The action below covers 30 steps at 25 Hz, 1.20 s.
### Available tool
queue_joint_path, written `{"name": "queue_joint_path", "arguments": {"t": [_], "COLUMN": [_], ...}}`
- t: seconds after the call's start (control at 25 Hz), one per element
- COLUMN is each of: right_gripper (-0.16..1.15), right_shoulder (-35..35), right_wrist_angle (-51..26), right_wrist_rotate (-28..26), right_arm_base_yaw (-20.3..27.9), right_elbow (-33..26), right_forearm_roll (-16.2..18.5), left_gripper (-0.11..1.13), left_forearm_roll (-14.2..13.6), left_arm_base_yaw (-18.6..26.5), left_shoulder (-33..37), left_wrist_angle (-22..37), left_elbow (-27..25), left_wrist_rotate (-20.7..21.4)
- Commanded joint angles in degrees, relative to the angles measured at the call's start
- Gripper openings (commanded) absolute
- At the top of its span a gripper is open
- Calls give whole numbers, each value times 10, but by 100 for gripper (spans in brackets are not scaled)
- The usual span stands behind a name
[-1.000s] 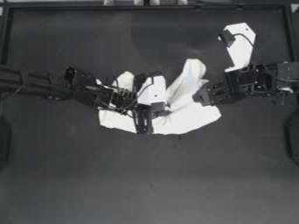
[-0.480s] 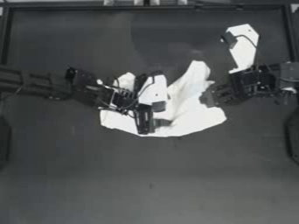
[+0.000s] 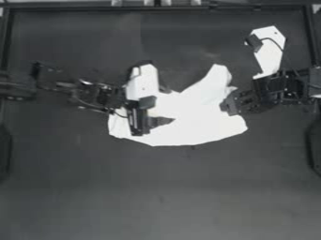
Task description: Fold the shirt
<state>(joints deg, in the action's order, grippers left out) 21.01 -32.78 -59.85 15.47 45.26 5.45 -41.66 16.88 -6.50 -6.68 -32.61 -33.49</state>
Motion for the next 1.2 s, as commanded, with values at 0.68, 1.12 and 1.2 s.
{"name": "queue_joint_path", "arguments": {"t": [0.68, 1.12, 1.2], "right_gripper": [4, 4, 4], "right_shoulder": [23, 24, 21], "right_wrist_angle": [-25, -89, -90], "right_wrist_rotate": [2, 4, 9], "right_arm_base_yaw": [1, 15, 19], "right_elbow": [-30, -82, -92], "right_forearm_roll": [-2, -4, -6], "left_gripper": [100, 100, 100], "left_forearm_roll": [6, 6, 6], "left_arm_base_yaw": [4, -8, -13], "left_shoulder": [25, -55, -70], "left_wrist_angle": [5, -38, -38], "left_elbow": [-117, -50, -33], "left_wrist_rotate": [-1, -4, -4]}}
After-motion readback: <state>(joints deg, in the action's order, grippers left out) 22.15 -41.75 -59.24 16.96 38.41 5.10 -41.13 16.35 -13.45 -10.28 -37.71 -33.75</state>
